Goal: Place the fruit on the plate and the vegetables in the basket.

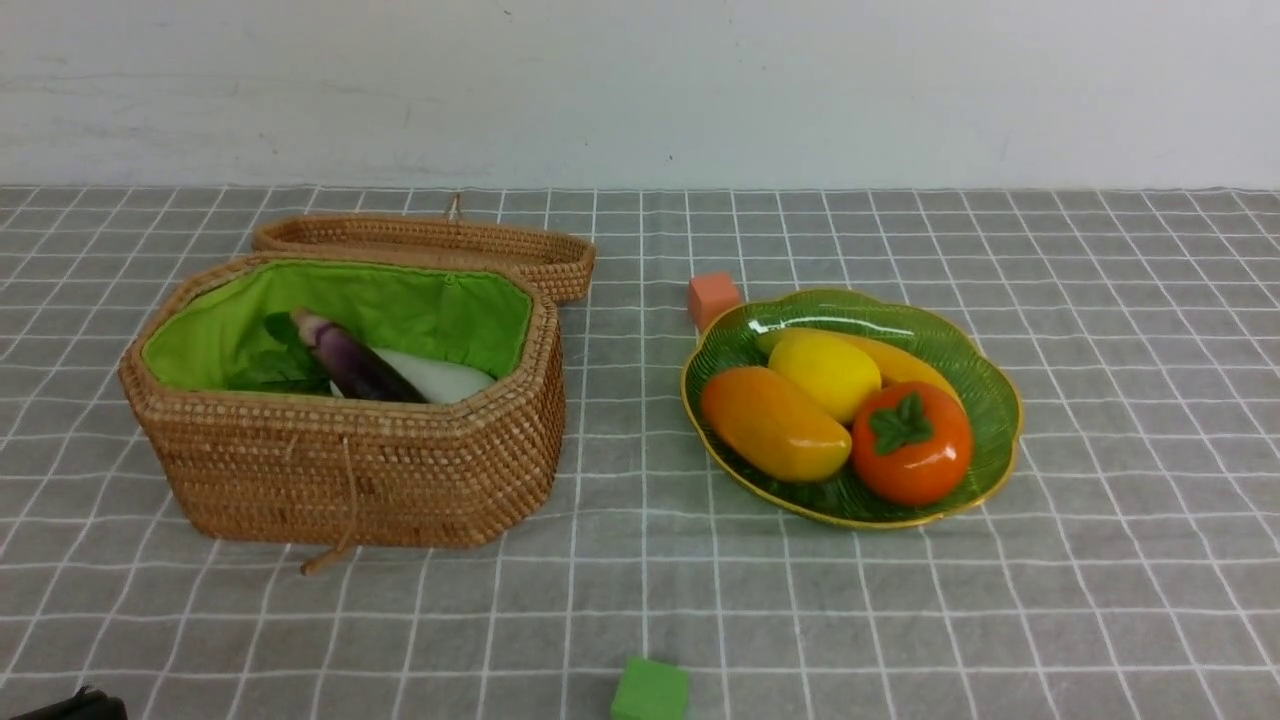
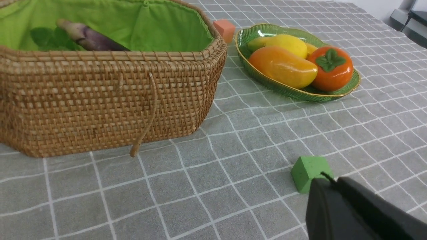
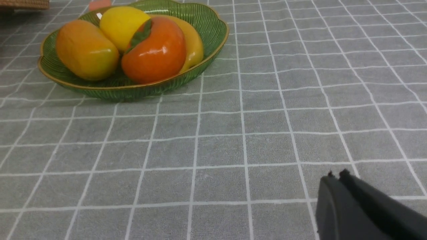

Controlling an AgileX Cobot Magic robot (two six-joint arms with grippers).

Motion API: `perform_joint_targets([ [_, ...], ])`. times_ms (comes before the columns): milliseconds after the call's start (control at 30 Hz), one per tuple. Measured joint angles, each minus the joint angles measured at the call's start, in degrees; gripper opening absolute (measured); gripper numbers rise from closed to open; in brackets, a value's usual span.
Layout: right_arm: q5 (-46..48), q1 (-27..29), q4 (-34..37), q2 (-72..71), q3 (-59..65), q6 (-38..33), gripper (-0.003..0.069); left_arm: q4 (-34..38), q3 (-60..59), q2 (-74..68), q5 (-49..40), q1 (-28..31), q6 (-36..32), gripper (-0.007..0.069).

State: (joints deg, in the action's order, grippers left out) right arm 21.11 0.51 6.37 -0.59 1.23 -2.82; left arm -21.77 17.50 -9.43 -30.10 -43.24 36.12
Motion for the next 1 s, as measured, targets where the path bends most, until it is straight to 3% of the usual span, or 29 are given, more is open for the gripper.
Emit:
perform_joint_targets([
  [567,0.1,0.0,0.0,-0.1,0.0,0.0,0.0018,0.0,0.0,0.0,0.0,0.0,0.0,0.0039],
  [833,0.1,0.0,0.0,-0.1,0.0,0.0,0.0027,-4.3,-0.1,0.2,0.1,0.0,-0.6,0.0039],
  [900,0.2,0.0,0.0,-0.1,-0.1,0.1,0.0029,-4.5,-0.8,0.8,1.1,1.0,-2.8,0.003],
  [1000,0.3,0.0,0.0,-0.1,-0.1,0.1,0.0034,-0.1,-1.1,1.9,4.0,7.2,-9.0,-0.0013],
])
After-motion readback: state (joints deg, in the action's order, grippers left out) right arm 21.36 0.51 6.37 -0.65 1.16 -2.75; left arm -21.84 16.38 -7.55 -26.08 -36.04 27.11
